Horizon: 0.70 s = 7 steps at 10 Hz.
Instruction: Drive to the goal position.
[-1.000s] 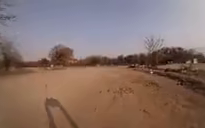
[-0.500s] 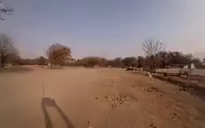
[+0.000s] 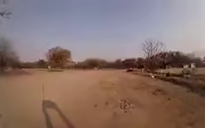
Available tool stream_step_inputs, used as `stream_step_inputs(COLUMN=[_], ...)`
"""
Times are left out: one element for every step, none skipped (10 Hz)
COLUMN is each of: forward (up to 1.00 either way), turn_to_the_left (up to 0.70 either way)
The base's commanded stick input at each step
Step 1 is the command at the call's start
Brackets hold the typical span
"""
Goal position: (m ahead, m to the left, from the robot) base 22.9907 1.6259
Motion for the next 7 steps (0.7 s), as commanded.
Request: stream_step_inputs(forward=[0.7,0.7,0.7,0.7,0.7,0.7,0.7], turn_to_the_left=[0.0,0.0,0.0,0.0,0.0,0.0,0.0])
